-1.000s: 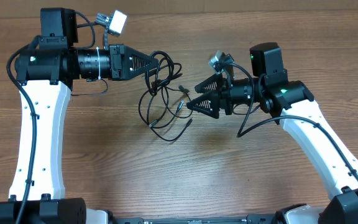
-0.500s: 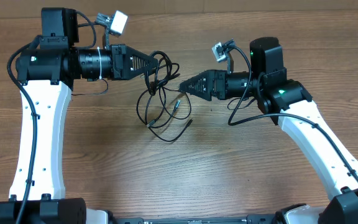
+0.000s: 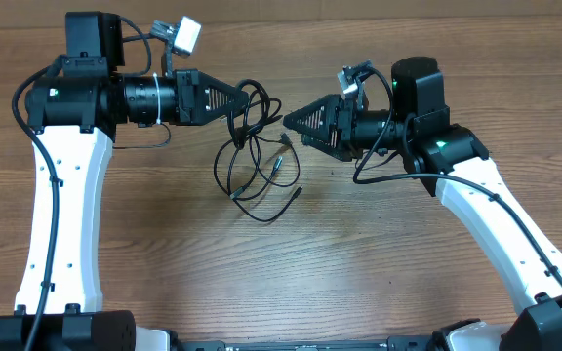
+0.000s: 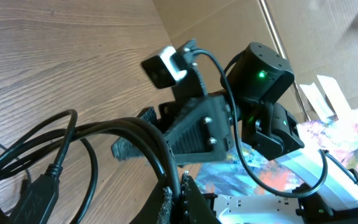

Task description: Untangle cables

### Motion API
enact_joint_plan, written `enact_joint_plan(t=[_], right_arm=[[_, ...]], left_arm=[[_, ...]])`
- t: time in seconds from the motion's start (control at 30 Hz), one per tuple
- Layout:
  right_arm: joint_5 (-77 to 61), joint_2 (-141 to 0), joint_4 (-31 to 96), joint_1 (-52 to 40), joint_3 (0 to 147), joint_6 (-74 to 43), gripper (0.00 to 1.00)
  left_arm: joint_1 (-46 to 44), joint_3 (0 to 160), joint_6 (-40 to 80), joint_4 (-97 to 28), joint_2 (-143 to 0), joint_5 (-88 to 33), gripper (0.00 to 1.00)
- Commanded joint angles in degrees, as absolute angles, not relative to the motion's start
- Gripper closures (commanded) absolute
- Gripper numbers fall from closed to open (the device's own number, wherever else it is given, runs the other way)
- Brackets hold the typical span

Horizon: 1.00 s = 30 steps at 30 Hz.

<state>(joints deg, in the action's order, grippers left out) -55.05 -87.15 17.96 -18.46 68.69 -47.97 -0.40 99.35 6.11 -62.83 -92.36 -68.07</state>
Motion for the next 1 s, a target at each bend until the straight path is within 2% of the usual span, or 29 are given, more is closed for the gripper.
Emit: enact_joint_plan(t=[0.0,0.2,0.47,0.83,0.9,0.97], right_arm=[[-52.42,-86.06,17.45,-20.62,69.71,-57.45,0.35],[-46.26,-86.06,16.71,-24.49,69.71,-61.49,0.36],[-38.92,-86.06,16.32,-26.92,69.71,-64.73,0.58],[-33.39,-86.06,16.36,-27.31,69.71,-64.69,0.68],[-33.12,-86.06,16.56,-27.31,69.71,-64.71,0.76],[-33.08,-86.06,16.91,-27.31,69.71,-64.69,0.93]], left_arm=[[-1.19,100.64,8.47,-61.89,-90.63,-68.62,0.96],[-2.33,100.64,10.52,-60.8,-90.63,-68.2,0.96],[-5.72,100.64,11.62,-59.61,-90.63,-66.39,0.96],[-8.29,100.64,13.37,-58.0,-90.63,-65.43,0.96],[-8.29,100.64,13.37,-58.0,-90.63,-65.43,0.96],[-8.29,100.64,13.37,-58.0,-90.63,-65.41,0.96]])
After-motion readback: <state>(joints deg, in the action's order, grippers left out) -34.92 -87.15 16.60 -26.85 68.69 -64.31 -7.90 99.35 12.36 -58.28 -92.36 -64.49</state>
